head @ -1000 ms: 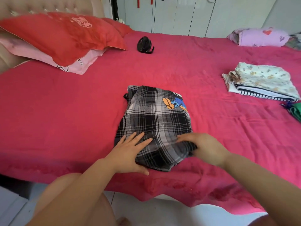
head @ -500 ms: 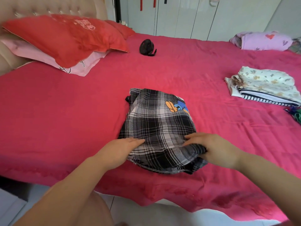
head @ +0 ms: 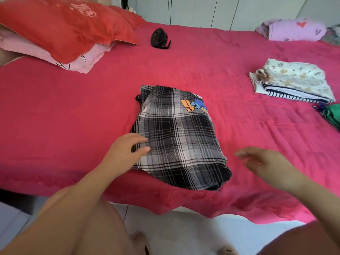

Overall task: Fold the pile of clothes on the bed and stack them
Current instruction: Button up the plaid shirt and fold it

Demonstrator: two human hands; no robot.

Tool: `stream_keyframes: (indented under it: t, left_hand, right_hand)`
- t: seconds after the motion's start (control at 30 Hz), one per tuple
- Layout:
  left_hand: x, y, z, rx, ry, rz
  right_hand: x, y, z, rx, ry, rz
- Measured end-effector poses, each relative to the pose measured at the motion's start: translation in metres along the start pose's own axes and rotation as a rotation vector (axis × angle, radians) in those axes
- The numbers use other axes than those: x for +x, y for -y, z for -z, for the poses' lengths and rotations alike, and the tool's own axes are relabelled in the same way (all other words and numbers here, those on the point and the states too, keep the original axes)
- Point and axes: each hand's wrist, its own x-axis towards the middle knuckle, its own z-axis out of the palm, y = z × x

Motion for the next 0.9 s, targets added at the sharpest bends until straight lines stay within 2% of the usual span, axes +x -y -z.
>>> stream_keyframes:
  t: [0.1, 0.27, 0.33, 0.4, 0.6, 0.73, 0.9]
  left_hand:
    - [0.004, -0.006, -0.011, -0.083, -0.035, 0.246]
    - [0.009, -0.007, -0.02, -0.194, -0.046, 0.495]
    - [0.008, -0.006, -0.022, -0.25, -0.016, 0.479]
    - [0.004, -0.006, -0.022, -0.32, -0.025, 0.405]
    - [-0.003, -0.015, 0.002, -0.396, -0.293, 0.205]
    - [0.015, -0.024, 0.024, -0.541, -0.375, 0.19]
    - [0.069, -0.036, 0.049, -0.785, -0.475, 0.215]
  right_hand:
    - [0.007, 0.007, -0.029, 0.115, 0.001, -0.098]
    - [0.017, 0.024, -0.06, 0.206, 0.048, -0.13]
    - [0.019, 0.027, -0.058, 0.232, 0.039, -0.137]
    - [0.019, 0.029, -0.049, 0.361, 0.05, -0.158]
    - [0.019, 0.032, -0.018, 0.669, 0.099, -0.213]
    - [0.039, 0.034, 0.005, 0.953, 0.105, -0.233]
    - [0.087, 0.052, 0.037, 1.283, 0.017, -0.243]
